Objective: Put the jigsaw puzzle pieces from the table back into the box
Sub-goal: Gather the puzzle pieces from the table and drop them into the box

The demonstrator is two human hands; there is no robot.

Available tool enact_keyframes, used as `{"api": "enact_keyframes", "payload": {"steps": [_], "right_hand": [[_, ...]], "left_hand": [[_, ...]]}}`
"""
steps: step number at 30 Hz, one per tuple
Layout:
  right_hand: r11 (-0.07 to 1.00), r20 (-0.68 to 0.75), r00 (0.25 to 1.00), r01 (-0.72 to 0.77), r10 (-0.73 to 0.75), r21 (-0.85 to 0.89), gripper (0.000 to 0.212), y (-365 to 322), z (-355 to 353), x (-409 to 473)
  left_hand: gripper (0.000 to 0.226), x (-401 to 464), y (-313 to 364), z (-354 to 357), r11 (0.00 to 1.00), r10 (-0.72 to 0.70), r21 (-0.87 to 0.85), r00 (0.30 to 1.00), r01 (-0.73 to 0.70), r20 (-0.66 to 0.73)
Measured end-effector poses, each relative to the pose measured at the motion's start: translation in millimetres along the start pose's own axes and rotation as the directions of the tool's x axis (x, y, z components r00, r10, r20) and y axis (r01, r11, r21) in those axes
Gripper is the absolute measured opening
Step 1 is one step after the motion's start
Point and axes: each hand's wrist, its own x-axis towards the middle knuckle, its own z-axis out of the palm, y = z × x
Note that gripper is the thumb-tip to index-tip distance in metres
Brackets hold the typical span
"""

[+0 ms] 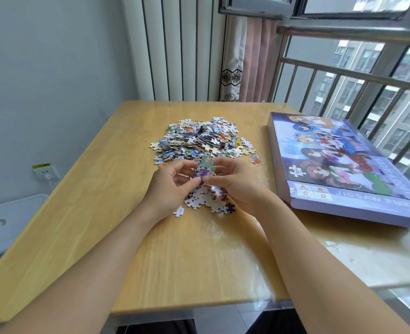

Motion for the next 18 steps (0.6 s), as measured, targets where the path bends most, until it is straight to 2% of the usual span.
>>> {"api": "enact_keyframes", "payload": {"steps": [3,8,11,14,18], "right_hand": [[1.000,0.002,1.000,-0.010,0.010,-0.014,0.030,1.9,1.6,0.6],[0.994,0.088,0.996,0.004,0.006,-0.108,0.034,0.3,2.4,-1.4],[0.991,0.122,0.993,0.015,0.001,-0.132,0.047,1.7,1.4,0.1],[0.977,0.064,0.998,0.031,-0.018,-0.212,0.056,0.7,1.0,-0.1],[0.976,0.007,1.000,0.027,-0.026,-0.218,0.064,2.4,-1.5,3.6]], "left_hand": [[0.027,-1.1,1.0,-0.1,1.000,0.004,0.003,1.000,-0.004,0.008],[0.027,-0.2,1.1,0.2,0.999,-0.020,-0.039,1.000,0.020,0.016],[0.029,-0.3,0.5,0.4,0.999,-0.033,-0.043,0.999,0.033,0.017],[0.031,-0.3,1.1,1.0,0.999,-0.013,-0.032,0.999,0.014,0.030],[0.028,2.4,-3.6,1.5,1.000,-0.017,-0.006,0.997,0.018,0.071]]}}
